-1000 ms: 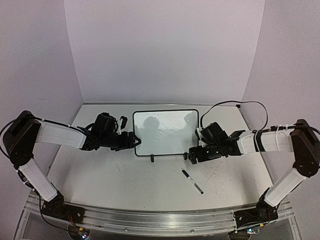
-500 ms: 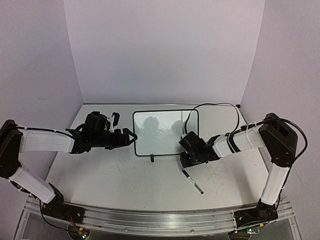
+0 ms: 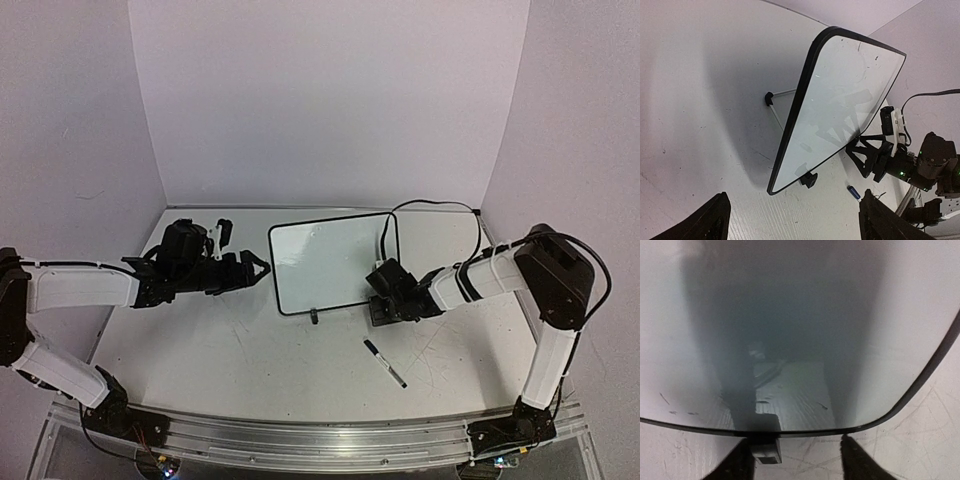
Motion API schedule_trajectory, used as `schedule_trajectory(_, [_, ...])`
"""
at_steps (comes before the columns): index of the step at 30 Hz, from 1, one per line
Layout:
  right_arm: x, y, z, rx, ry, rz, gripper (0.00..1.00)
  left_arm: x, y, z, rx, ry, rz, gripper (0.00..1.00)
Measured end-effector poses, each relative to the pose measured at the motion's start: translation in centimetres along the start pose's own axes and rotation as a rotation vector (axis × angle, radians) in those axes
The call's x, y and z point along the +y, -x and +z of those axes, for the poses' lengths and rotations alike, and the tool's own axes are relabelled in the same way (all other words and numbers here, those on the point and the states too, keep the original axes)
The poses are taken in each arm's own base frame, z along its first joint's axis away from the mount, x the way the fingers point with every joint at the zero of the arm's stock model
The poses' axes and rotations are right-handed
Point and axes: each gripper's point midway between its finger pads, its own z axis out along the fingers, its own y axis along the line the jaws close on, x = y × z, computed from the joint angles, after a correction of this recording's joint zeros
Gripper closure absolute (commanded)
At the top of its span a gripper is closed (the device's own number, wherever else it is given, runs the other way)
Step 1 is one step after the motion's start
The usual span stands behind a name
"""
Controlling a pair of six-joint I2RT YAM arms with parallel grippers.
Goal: Write a sentence on the whiteboard
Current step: Adjust the whiteboard stand at the center of the board, then write with the whiteboard marker at the center of the board.
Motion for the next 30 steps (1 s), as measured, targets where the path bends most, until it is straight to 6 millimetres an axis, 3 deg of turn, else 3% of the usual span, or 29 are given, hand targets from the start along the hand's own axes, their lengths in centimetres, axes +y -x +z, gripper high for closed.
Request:
schedule_trajectory(2, [0.1, -0.4, -0.9, 0.012, 0.034, -0.026, 0.02, 0.1, -0.1, 0.0, 0.004, 0.004, -0.001, 0.1])
schedule_trajectory(5, [1.3, -1.4, -4.1, 0.045, 0.157, -0.071, 0.02, 0.1, -0.2, -0.1, 0.008, 0.004, -0.001, 0.1])
schedule_trajectory(9, [4.1, -2.6, -8.6, 0.082, 0.343, -0.132, 0.02, -0.1, -0.3, -0.1, 0.015, -0.006, 0.001, 0.1])
schedule_trajectory(11, [5.4, -4.3, -9.7, 0.12, 0.394, -0.174, 0.02, -0.3, -0.4, -0.1, 0.023, -0.016, 0.003, 0.12])
schedule_trajectory(16, [5.2, -8.7, -9.9, 0.248, 0.403, -0.246, 0.22, -1.1, -0.8, -0.3, 0.047, -0.056, 0.007, 0.15])
schedule_trajectory(19, [4.9, -9.3, -9.6, 0.268, 0.389, -0.265, 0.34, -1.8, -0.7, -0.7, 0.048, -0.083, 0.014, 0.16])
schedule_trajectory(26, [5.2, -11.4, -8.5, 0.303, 0.34, -0.343, 0.49, -3.7, -0.2, -2.1, 0.028, -0.14, 0.024, 0.2])
schedule_trajectory(30, [5.3, -11.3, -8.2, 0.269, 0.289, -0.365, 0.68, -4.3, 0.0, -2.7, 0.021, -0.154, 0.03, 0.23])
